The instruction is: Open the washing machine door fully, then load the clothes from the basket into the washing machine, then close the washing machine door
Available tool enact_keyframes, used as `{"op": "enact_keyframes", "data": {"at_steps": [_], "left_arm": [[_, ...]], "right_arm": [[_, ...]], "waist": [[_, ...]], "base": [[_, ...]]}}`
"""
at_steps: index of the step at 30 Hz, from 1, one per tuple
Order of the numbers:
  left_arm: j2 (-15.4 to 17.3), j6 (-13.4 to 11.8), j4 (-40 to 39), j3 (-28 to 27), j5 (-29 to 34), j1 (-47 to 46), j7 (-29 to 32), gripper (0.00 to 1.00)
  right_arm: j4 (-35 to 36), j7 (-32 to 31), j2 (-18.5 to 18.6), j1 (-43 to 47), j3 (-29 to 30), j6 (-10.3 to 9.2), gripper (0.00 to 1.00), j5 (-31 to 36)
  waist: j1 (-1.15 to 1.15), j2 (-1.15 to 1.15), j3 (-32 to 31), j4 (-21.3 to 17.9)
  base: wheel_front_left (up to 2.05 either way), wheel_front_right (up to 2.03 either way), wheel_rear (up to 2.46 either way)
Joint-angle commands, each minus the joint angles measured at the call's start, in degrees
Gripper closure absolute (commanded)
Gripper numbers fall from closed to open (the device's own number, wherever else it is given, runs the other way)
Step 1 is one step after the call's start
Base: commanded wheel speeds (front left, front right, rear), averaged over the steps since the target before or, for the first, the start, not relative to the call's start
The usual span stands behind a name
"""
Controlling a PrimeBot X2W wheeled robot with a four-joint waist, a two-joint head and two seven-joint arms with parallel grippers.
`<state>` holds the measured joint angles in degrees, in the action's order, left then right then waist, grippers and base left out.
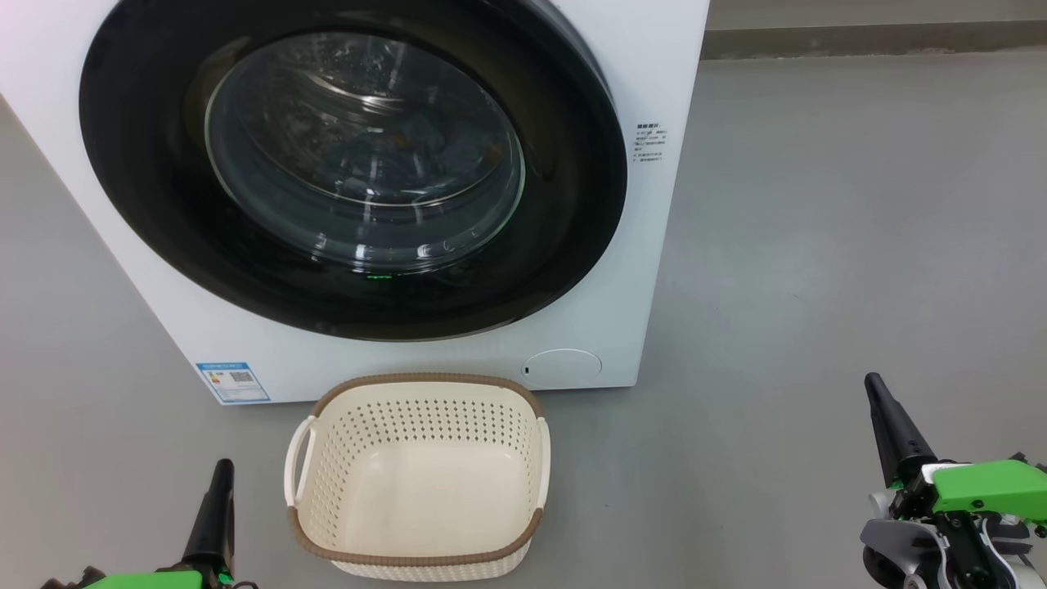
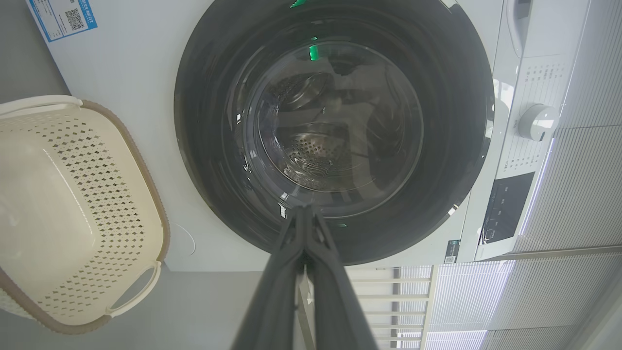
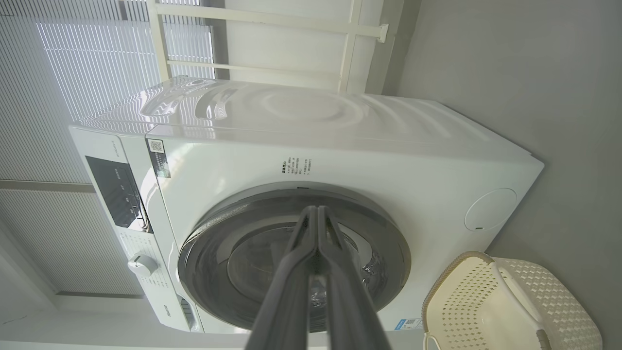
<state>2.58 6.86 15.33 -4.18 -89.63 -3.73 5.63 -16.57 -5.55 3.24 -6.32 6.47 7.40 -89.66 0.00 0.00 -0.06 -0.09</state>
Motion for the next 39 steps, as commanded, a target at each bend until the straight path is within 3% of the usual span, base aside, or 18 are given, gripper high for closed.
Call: {"op": "enact_keyframes", "data": {"at_steps": [1,39], "left_arm": [[0.54,0.5,-0.93,-2.08,-1.06,-2.73,0.5,1.0],[0.3,0.62,-0.84,-2.45,-2.44,-2.91,0.93,1.0]], "right_arm": [[1.97,-0.48,-0.05,-0.4,-0.36,0.09,1.0,-1.09],[2.21,-0.99,-0.35,-0.27,0.15,0.09,1.0,-2.43]], "waist": [[0.0,0.0,0.02,0.02],[0.0,0.0,0.09,0.1]], "base": [[0.0,0.0,0.0],[0.0,0.0,0.0]]}}
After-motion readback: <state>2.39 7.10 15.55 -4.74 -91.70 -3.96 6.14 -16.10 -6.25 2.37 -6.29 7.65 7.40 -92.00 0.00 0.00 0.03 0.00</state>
